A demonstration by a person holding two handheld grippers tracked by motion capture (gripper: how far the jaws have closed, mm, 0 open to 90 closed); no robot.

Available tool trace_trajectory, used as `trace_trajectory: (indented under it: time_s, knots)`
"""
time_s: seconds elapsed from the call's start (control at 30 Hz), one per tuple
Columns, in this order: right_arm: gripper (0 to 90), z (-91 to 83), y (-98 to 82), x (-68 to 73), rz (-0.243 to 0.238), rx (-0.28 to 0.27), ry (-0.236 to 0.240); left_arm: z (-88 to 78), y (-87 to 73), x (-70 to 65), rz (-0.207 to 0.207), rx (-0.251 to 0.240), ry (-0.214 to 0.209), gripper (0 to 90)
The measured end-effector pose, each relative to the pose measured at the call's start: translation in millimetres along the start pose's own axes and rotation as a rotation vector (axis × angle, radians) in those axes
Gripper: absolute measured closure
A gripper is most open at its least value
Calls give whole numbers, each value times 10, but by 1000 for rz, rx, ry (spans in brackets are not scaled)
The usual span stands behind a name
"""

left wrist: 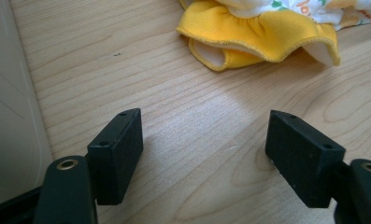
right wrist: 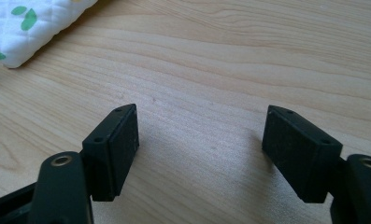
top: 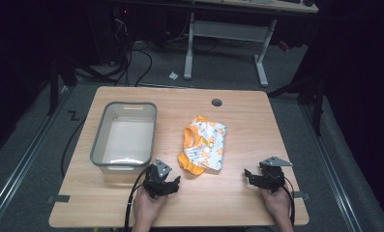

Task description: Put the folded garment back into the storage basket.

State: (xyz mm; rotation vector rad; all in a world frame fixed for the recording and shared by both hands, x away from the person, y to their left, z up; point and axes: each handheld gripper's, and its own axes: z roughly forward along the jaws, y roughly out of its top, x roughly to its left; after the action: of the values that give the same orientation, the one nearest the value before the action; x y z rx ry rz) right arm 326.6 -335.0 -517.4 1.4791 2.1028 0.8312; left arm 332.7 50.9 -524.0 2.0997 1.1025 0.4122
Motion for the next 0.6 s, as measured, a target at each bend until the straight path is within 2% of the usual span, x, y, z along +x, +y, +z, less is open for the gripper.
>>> trace_trajectory:
  time_s: [0.6]
  knots:
    - [275,0,1,0,1,0,-1,-1,0,6,-7,-2,-3,288]
